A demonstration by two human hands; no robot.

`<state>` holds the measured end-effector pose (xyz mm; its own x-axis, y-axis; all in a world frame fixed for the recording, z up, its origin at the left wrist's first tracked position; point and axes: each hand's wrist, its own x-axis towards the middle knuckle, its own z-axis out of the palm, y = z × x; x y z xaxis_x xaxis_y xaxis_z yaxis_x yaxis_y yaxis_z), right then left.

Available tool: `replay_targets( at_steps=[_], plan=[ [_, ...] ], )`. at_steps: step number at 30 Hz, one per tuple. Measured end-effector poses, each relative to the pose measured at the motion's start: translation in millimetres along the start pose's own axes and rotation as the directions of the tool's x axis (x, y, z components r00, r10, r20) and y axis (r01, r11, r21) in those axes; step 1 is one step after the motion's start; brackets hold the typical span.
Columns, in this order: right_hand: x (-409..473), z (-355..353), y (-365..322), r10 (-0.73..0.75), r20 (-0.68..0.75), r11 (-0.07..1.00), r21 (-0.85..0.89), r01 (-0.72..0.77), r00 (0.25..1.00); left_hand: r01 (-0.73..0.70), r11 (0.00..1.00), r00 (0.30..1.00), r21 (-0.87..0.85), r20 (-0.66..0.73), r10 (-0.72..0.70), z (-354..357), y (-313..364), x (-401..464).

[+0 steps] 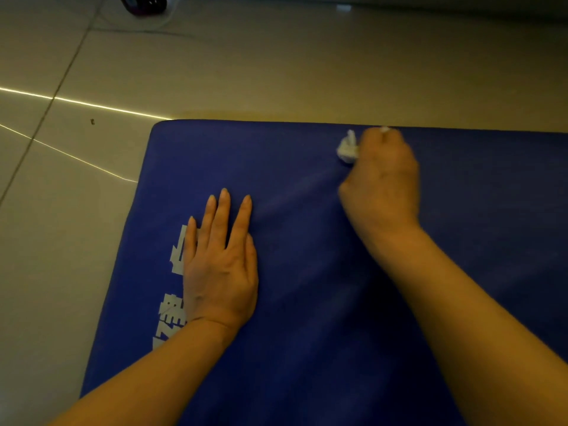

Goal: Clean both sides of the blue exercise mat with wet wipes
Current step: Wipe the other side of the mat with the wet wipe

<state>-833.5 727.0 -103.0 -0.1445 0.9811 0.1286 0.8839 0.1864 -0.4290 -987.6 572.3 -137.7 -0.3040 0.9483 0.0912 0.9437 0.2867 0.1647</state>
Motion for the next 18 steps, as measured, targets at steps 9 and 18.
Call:
replay_targets(
  at_steps=[9, 18],
  plan=[
    [-25, -1, -18, -0.2, 0.018, 0.978, 0.071, 0.198, 0.98, -0.014, 1.0, 1.0, -0.003, -0.008, 0.014, -1, -2, 0],
    [-45, 9, -50, -0.257, 0.247, 0.967, 0.066, 0.248, 0.934, -0.003, 1.0, 1.0, -0.002, -0.004, 0.003, -1, -1, 0]
  ],
)
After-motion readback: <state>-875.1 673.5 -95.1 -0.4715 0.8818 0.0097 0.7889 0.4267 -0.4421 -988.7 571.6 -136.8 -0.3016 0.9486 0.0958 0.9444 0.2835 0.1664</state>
